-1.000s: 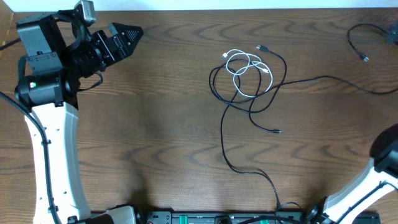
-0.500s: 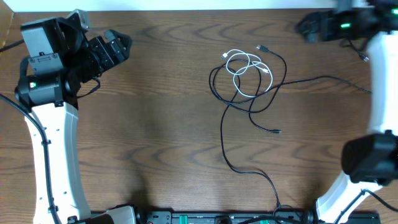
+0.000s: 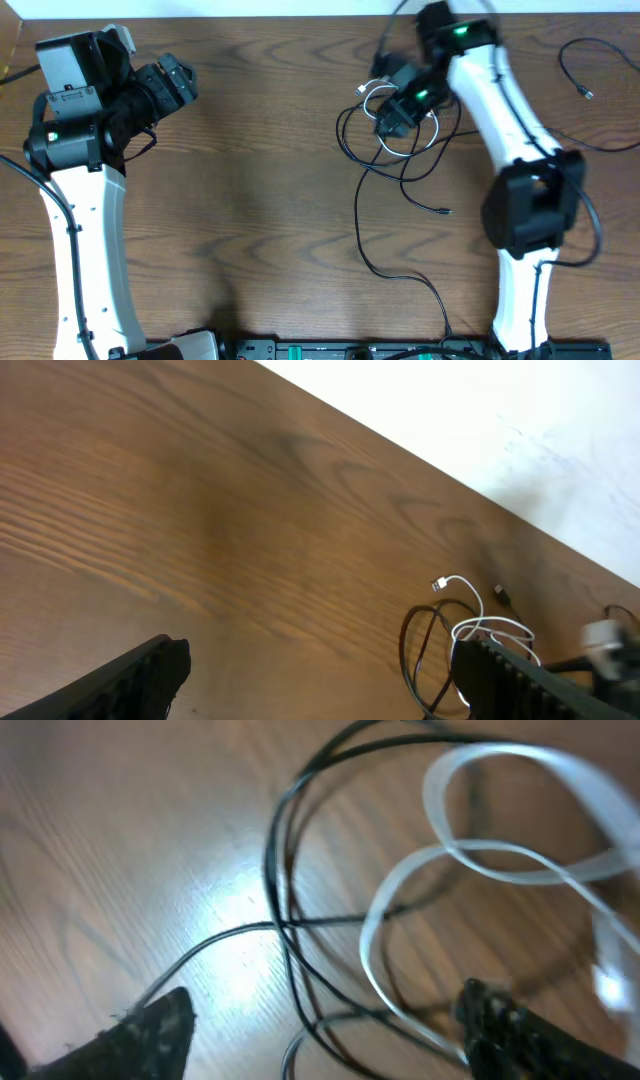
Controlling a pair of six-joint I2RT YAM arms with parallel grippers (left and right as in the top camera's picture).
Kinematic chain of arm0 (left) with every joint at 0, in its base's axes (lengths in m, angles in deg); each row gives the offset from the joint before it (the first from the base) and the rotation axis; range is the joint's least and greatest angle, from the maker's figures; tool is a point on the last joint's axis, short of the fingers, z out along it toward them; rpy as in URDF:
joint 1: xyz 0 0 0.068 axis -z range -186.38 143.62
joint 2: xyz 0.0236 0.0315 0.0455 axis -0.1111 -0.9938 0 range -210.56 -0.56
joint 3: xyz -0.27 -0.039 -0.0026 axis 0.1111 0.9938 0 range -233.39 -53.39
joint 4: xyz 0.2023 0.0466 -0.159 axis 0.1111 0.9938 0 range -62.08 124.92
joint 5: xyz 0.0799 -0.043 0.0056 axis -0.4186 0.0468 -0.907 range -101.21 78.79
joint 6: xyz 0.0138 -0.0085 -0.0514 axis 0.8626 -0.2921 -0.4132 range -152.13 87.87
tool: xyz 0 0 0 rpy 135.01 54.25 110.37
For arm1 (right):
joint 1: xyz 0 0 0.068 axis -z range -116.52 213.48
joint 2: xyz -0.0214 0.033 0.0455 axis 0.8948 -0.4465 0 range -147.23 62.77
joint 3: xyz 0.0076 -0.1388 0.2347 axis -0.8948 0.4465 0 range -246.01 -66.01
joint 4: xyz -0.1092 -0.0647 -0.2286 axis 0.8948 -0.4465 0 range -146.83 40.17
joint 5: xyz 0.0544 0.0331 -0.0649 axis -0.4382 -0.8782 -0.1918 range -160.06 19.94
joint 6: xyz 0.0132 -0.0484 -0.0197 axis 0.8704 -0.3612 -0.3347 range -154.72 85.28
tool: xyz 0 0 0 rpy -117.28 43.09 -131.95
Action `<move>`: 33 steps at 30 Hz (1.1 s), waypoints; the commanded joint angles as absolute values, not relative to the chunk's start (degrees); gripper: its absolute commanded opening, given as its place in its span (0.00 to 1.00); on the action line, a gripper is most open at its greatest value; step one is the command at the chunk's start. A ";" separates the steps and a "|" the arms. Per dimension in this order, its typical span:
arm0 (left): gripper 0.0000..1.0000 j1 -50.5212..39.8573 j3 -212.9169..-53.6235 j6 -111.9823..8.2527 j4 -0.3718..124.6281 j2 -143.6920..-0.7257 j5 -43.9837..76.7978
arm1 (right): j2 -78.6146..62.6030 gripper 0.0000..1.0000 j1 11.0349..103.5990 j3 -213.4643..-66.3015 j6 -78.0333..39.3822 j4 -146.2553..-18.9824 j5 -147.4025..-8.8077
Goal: Untangle cables
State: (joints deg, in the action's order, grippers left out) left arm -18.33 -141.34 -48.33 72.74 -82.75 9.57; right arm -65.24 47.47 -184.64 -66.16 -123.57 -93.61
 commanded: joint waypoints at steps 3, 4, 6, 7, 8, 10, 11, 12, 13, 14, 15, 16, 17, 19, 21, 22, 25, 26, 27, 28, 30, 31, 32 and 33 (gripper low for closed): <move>0.90 -18.59 -142.41 -47.15 72.87 -82.71 8.60 | -69.72 0.73 42.03 -184.33 -73.38 -123.26 -90.40; 0.90 -18.59 -142.38 -47.15 72.87 -82.71 8.58 | -70.37 0.73 41.53 -184.33 -73.36 -123.07 -89.88; 0.90 -18.59 -142.38 -47.15 72.87 -82.71 8.60 | -71.82 0.71 40.45 -184.33 -73.36 -123.09 -89.13; 0.90 -18.59 -142.38 -47.15 72.87 -82.71 8.60 | -72.52 0.70 40.00 -184.33 -73.36 -123.09 -89.02; 0.90 -18.59 -142.38 -47.15 72.87 -82.71 8.60 | -73.13 0.69 39.67 -184.33 -73.36 -123.07 -88.94; 0.90 -18.59 -142.38 -47.15 72.87 -82.71 8.60 | -73.94 0.67 39.19 -184.33 -73.12 -122.85 -88.52; 0.90 -18.59 -142.38 -47.15 72.87 -82.73 8.60 | -74.24 0.67 38.95 -184.33 -72.90 -122.69 -87.93; 0.90 -18.59 -142.38 -47.15 72.87 -82.75 8.60 | -74.81 0.66 38.77 -184.33 -72.90 -122.54 -87.36; 0.90 -18.59 -142.38 -47.15 72.89 -82.78 8.60 | -75.16 0.65 38.64 -184.33 -72.88 -122.45 -86.60; 0.90 -18.59 -142.38 -47.15 72.89 -82.82 8.60 | -75.69 0.65 38.57 -184.33 -72.88 -122.39 -85.68; 0.90 -18.59 -142.38 -47.15 72.91 -82.84 8.60 | -76.19 0.64 38.57 -184.33 -72.48 -122.32 -84.76; 0.90 -18.59 -142.38 -47.15 72.91 -82.86 8.60 | -76.63 0.64 38.57 -184.33 -71.87 -122.28 -83.91; 0.90 -18.59 -142.38 -47.15 72.91 -82.89 8.60 | -77.08 0.62 38.57 -184.33 -71.59 -122.56 -83.49; 0.90 -18.59 -142.38 -47.15 72.89 -82.86 8.60 | -77.46 0.60 38.71 -184.31 -71.56 -122.89 -83.78; 0.90 -18.59 -142.38 -47.15 72.89 -82.89 8.60 | -77.46 0.57 38.66 -184.31 -71.41 -122.98 -84.08; 0.90 -18.59 -142.38 -47.15 72.91 -82.89 8.60 | -77.46 0.55 38.47 -184.31 -71.41 -123.09 -84.59; 0.90 -18.59 -142.38 -47.15 72.89 -82.86 8.60 | -77.50 0.49 37.94 -184.26 -71.43 -123.59 -85.22; 0.90 -18.59 -142.38 -47.15 72.91 -82.89 8.60 | -77.52 0.48 37.88 -184.22 -71.43 -123.59 -85.20; 0.90 -18.59 -142.38 -47.15 72.89 -82.89 8.60 | -77.52 0.45 37.88 -184.15 -71.43 -123.55 -85.20; 0.90 -18.59 -142.38 -47.15 72.91 -82.89 8.60 | -77.52 0.44 37.88 -184.11 -71.43 -123.55 -85.20; 0.90 -18.59 -142.38 -47.15 72.91 -82.89 8.60 | -77.52 0.41 37.88 -184.00 -71.41 -123.72 -85.20; 0.90 -18.59 -142.38 -47.15 72.91 -82.89 8.60 | -77.52 0.40 37.90 -183.89 -71.41 -123.83 -85.20; 0.90 -18.59 -142.38 -47.15 72.91 -82.89 8.60 | -77.52 0.38 37.90 -183.72 -71.43 -123.90 -85.20; 0.90 -18.59 -142.38 -47.15 72.91 -82.89 8.60 | -77.52 0.37 37.92 -183.48 -71.41 -123.94 -85.20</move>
State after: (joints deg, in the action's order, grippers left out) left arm -18.35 -141.34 -48.33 72.78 -82.75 9.41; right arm -77.13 38.14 -184.31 -71.39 -123.68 -84.61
